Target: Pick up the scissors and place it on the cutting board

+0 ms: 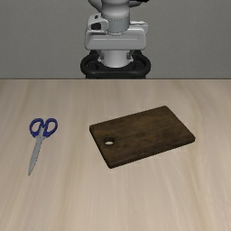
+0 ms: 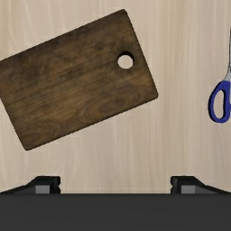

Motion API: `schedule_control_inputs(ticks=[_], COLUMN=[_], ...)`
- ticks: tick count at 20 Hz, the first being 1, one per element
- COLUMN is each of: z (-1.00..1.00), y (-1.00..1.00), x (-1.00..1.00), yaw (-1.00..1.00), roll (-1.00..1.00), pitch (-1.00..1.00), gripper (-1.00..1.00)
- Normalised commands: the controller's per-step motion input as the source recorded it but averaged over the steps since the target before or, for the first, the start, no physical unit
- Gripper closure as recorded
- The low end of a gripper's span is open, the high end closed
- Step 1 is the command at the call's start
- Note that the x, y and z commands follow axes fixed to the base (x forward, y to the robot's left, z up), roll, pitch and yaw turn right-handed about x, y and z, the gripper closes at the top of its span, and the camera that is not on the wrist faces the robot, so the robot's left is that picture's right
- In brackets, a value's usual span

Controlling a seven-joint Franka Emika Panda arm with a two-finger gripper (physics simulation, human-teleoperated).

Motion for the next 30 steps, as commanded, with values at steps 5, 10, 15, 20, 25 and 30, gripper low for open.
schedule_control_inputs(ticks=[5,10,15,20,25,30], z=[0.0,0.0,0.0,0.0,0.0,-1.0], y=[-1.0,-1.0,-1.0,-0.8,0.0,0.0], x=[0.0,0.0,0.0,0.2,1.0,0.0], yaw=[0.0,0.0,0.0,0.0,0.0,0.0], roll=[0.0,0.0,0.0,0.0,0.0,0.0], pitch=[0.0,0.0,0.0,0.0,0.0,0.0], gripper=[-1.0,-1.0,-1.0,-1.0,-1.0,-1.0])
